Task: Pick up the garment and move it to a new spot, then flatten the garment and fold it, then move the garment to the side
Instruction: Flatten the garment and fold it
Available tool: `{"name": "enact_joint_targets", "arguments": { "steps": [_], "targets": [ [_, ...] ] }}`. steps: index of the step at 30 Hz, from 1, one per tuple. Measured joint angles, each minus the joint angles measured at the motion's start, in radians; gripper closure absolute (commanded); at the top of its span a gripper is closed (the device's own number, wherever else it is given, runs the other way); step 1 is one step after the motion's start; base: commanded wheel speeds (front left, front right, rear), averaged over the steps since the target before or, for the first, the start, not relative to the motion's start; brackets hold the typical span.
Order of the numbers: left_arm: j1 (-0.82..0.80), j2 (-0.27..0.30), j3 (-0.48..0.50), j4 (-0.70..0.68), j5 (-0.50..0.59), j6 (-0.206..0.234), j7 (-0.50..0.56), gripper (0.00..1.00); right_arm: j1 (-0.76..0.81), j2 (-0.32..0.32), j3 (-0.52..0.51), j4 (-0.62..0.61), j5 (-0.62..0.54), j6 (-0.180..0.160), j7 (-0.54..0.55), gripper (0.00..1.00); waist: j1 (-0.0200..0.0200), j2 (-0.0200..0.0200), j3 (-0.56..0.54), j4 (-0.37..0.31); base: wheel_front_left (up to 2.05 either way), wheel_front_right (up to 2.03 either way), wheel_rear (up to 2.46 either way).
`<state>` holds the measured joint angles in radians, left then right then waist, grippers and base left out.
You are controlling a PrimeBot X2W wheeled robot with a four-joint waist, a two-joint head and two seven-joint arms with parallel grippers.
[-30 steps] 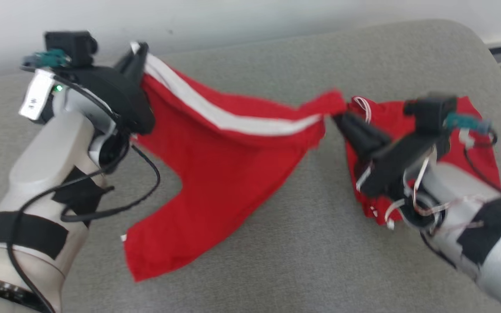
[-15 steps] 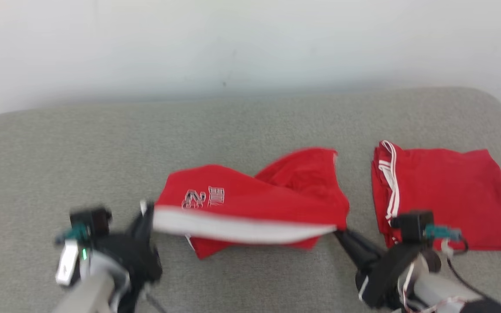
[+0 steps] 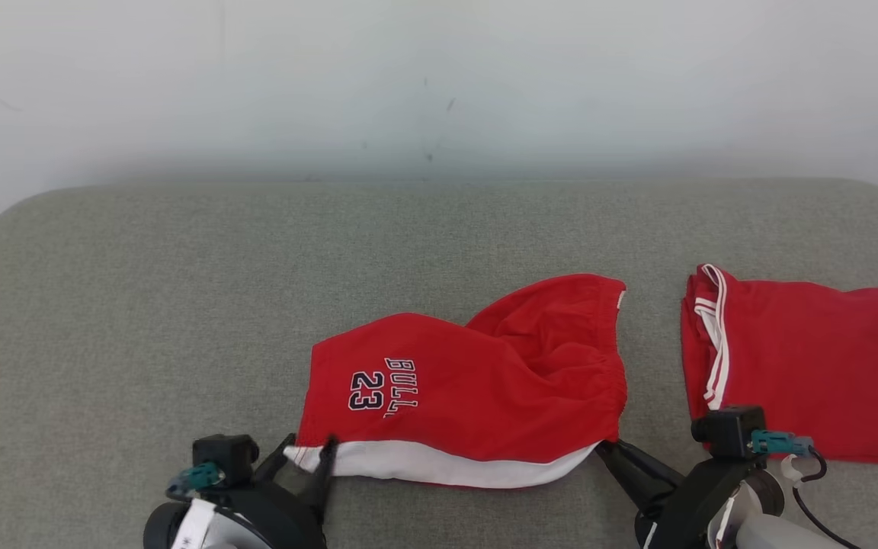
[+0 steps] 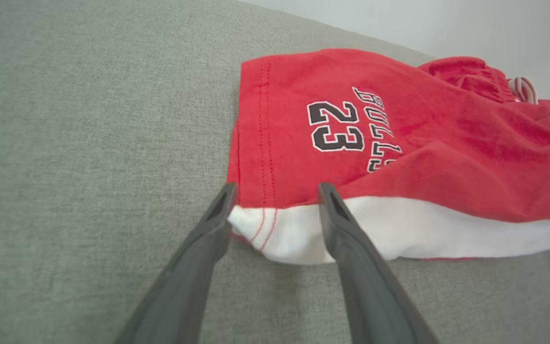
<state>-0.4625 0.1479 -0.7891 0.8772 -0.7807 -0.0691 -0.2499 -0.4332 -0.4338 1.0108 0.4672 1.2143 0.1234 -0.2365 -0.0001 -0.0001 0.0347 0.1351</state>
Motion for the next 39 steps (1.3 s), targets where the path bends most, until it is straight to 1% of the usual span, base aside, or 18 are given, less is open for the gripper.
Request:
{"name": "enact_joint_targets", "arguments": {
  "steps": [7,9,16,17,18,19,20,22,24,30,32,33,34,35,39],
  "targets": [
    [0.013,0.024,-0.060,-0.025,0.075,0.035,0.000,0.00,0.011,-0.012,-0.001,0.002,0.000,0.000,-0.001,1.00,0.0000,0.0000,-0.005,0.023,0.00,0.00,0.00],
    [0.024,0.029,-0.067,-0.034,0.086,0.052,0.000,0.00,0.015,-0.012,0.000,0.002,0.000,0.000,-0.001,1.00,0.0001,0.0001,-0.007,0.031,0.00,0.00,0.00],
    [0.046,0.042,-0.076,-0.064,0.091,0.060,0.000,0.00,0.013,-0.008,0.006,-0.001,0.000,0.000,-0.001,1.00,0.0000,0.0001,-0.011,0.046,0.00,0.00,0.00],
    [0.047,0.042,-0.076,-0.068,0.091,0.060,0.000,0.01,0.013,-0.008,0.007,-0.001,0.000,0.000,-0.001,1.00,0.0000,0.0001,-0.011,0.047,0.00,0.00,0.00],
    [0.047,0.041,-0.077,-0.073,0.091,0.060,0.000,0.27,0.013,-0.008,0.007,-0.001,0.000,0.000,-0.001,1.00,0.0000,0.0002,-0.010,0.047,0.00,0.00,0.00],
    [0.047,0.040,-0.079,-0.080,0.091,0.060,0.003,0.57,0.013,-0.008,0.008,-0.001,0.000,0.000,-0.001,1.00,0.0001,0.0001,-0.010,0.047,0.00,0.00,0.00],
    [0.048,0.040,-0.080,-0.086,0.091,0.060,0.003,0.66,0.012,-0.008,0.009,-0.001,0.000,0.000,-0.001,1.00,0.0001,0.0002,-0.010,0.047,0.00,0.00,0.00],
    [0.048,0.040,-0.081,-0.097,0.091,0.060,0.004,0.90,0.012,-0.008,0.012,0.001,0.000,0.000,-0.001,1.00,0.0002,0.0002,-0.010,0.047,0.00,0.00,0.00],
    [0.048,0.041,-0.081,-0.100,0.091,0.060,0.005,1.00,0.012,-0.008,0.012,0.004,0.000,0.000,-0.001,1.00,0.0002,0.0002,-0.009,0.046,0.00,0.00,0.00],
    [0.049,0.050,-0.091,-0.113,0.093,0.072,0.021,1.00,0.012,-0.010,0.013,0.011,0.000,0.000,-0.001,1.00,0.0002,0.0002,-0.007,0.042,0.00,0.00,0.00],
    [0.050,0.057,-0.091,-0.114,0.096,0.087,0.030,1.00,0.012,-0.012,0.013,0.013,0.000,0.000,-0.001,1.00,0.0002,0.0002,-0.007,0.041,0.00,0.00,0.00],
    [0.050,0.061,-0.093,-0.114,0.099,0.090,0.035,0.77,0.012,-0.013,0.012,0.013,0.000,0.000,-0.001,1.00,0.0002,0.0002,-0.007,0.041,0.00,0.00,0.00],
    [0.050,0.066,-0.096,-0.114,0.103,0.091,0.041,0.51,0.012,-0.013,0.012,0.014,0.000,0.000,-0.001,1.00,0.0002,0.0002,-0.007,0.041,0.00,0.00,0.00],
    [0.052,0.068,-0.096,-0.115,0.103,0.091,0.042,0.00,0.012,-0.014,0.012,0.014,0.000,0.000,-0.001,1.00,0.0002,0.0002,-0.007,0.041,0.00,0.00,0.00],
    [0.062,0.066,-0.100,-0.127,0.103,0.097,0.053,0.00,0.012,-0.015,0.012,0.015,0.000,0.000,-0.002,1.00,0.0002,0.0002,-0.007,0.041,0.00,0.00,0.00]
  ]
}}
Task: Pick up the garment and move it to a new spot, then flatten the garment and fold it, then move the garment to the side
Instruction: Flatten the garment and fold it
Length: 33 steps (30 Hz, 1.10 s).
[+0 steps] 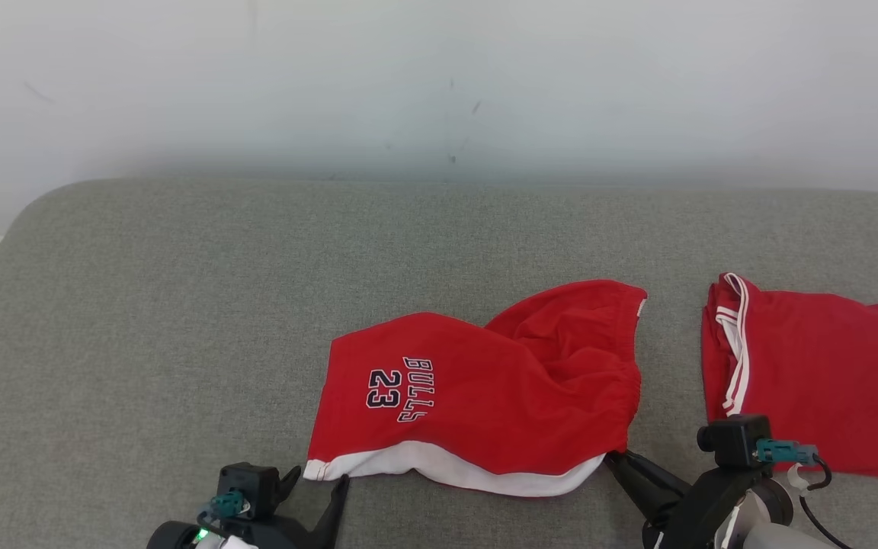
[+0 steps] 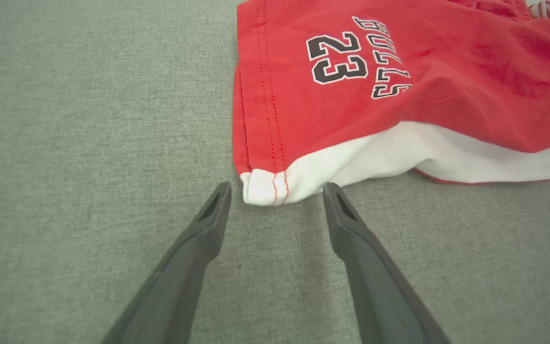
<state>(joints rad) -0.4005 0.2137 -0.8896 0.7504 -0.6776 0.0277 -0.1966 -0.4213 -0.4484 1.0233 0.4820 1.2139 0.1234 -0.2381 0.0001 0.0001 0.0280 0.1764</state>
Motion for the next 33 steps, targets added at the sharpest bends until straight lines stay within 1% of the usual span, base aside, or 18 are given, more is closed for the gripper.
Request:
{"name": "enact_joint_targets", "arguments": {
  "steps": [10,12,15,22,29,30,31,33],
  "targets": [
    [0.005,0.000,-0.024,-0.018,0.025,0.012,0.033,0.00,-0.003,0.000,0.003,0.000,-0.003,0.000,-0.001,1.00,0.0000,0.0000,0.002,0.000,0.00,0.00,0.00],
    [0.005,0.000,-0.024,-0.019,0.027,0.016,0.036,0.05,-0.006,0.000,0.007,0.002,-0.003,0.000,-0.001,1.00,0.0000,0.0000,0.001,-0.001,0.00,0.00,0.00],
    [0.004,0.000,-0.025,-0.021,0.029,0.026,0.037,0.00,-0.010,0.000,0.010,0.005,-0.003,0.000,-0.001,1.00,0.0000,0.0000,-0.004,-0.003,0.00,0.00,0.00],
    [0.002,0.017,-0.036,-0.028,0.065,0.056,0.038,0.00,-0.009,0.001,0.013,0.007,-0.003,0.000,-0.001,1.00,0.0000,0.0000,-0.012,-0.005,0.00,0.00,0.00],
    [0.002,0.018,-0.050,-0.043,0.095,0.062,0.038,0.00,-0.009,0.001,0.018,0.008,-0.003,0.000,-0.001,1.00,0.0000,-0.0001,-0.019,-0.005,0.00,0.00,0.00],
    [0.002,0.018,-0.054,-0.044,0.101,0.065,0.038,0.13,-0.009,0.001,0.018,0.008,-0.003,0.000,-0.001,1.00,0.0000,0.0000,-0.019,-0.005,0.00,0.00,0.00],
    [0.002,0.017,-0.054,-0.044,0.100,0.066,0.038,0.47,-0.009,0.001,0.019,0.008,-0.003,0.000,-0.001,1.00,-0.0001,0.0000,-0.020,-0.005,0.00,0.00,0.00],
    [0.002,0.017,-0.055,-0.043,0.101,0.069,0.039,0.71,-0.009,0.001,0.020,0.008,-0.003,0.000,-0.001,1.00,-0.0001,-0.0001,-0.021,-0.005,0.00,0.00,0.00]
  ]
}}
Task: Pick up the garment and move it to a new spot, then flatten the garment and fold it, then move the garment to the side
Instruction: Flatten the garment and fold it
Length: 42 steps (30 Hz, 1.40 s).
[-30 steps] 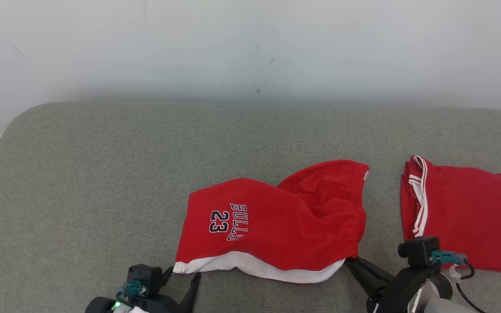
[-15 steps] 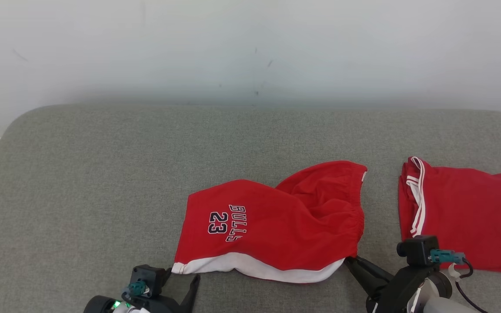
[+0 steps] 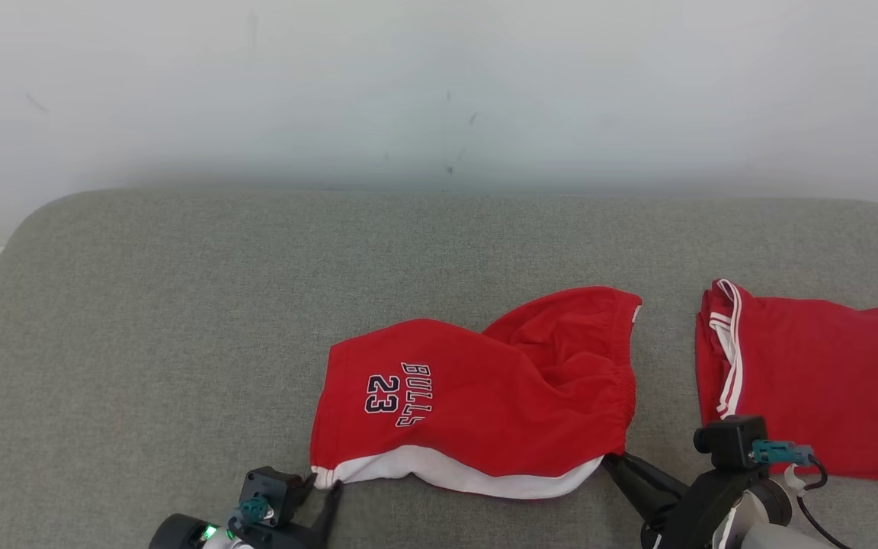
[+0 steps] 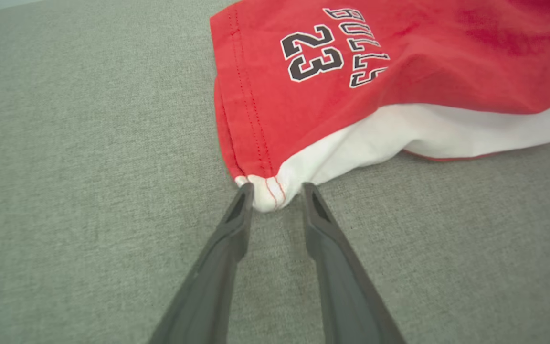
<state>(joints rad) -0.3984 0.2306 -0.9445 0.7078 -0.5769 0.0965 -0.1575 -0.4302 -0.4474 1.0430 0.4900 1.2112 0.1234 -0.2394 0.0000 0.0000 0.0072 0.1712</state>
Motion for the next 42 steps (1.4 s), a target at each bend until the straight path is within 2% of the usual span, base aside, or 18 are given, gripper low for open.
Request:
{"name": "enact_joint_targets", "arguments": {
  "steps": [1,14,15,16,31,32,33,34,42],
  "targets": [
    [0.000,0.000,0.000,0.001,0.000,0.000,0.000,1.00,0.000,0.000,0.001,0.000,0.000,0.000,0.000,1.00,0.0001,0.0000,0.000,0.000,0.00,0.00,0.00],
    [0.000,0.025,0.033,-0.002,0.000,0.011,-0.011,1.00,-0.002,-0.002,-0.002,0.010,0.005,0.000,-0.004,1.00,0.0001,0.0001,-0.007,-0.002,0.00,0.00,0.00],
    [0.000,0.026,0.036,-0.005,0.000,0.014,-0.012,1.00,-0.003,-0.002,-0.003,0.012,0.006,0.000,-0.004,0.56,0.0000,0.0001,-0.008,-0.002,0.00,0.00,0.00],
    [0.001,0.025,0.042,-0.007,-0.002,0.017,-0.013,1.00,-0.008,-0.002,0.001,0.020,0.007,0.000,-0.002,0.00,0.0000,0.0001,-0.007,-0.001,0.00,0.00,0.00],
    [0.001,0.021,0.065,-0.017,-0.002,0.019,-0.029,1.00,-0.018,-0.010,0.071,0.039,-0.054,0.000,0.038,0.00,0.0000,0.0000,-0.013,0.004,0.00,0.00,0.00],
    [0.001,0.021,0.065,-0.018,-0.002,0.019,-0.029,1.00,-0.023,-0.007,0.075,0.045,-0.058,0.000,0.039,0.47,0.0000,0.0000,-0.014,0.005,0.00,0.00,0.00],
    [0.001,0.019,0.065,-0.019,-0.002,0.019,-0.029,1.00,-0.031,-0.004,0.082,0.054,-0.067,0.000,0.041,0.70,0.0000,0.0000,-0.015,0.006,0.00,0.00,0.00],
    [0.001,0.018,0.066,-0.019,-0.002,0.020,-0.029,1.00,-0.035,-0.003,0.085,0.058,-0.075,0.000,0.045,1.00,0.0000,0.0001,-0.016,0.006,0.00,0.00,0.00],
    [0.019,0.027,0.096,-0.021,-0.015,0.026,-0.038,1.00,-0.035,-0.006,0.082,0.070,-0.081,0.000,0.037,1.00,0.0000,0.0000,-0.026,0.006,0.00,0.00,0.00]
  ]
}}
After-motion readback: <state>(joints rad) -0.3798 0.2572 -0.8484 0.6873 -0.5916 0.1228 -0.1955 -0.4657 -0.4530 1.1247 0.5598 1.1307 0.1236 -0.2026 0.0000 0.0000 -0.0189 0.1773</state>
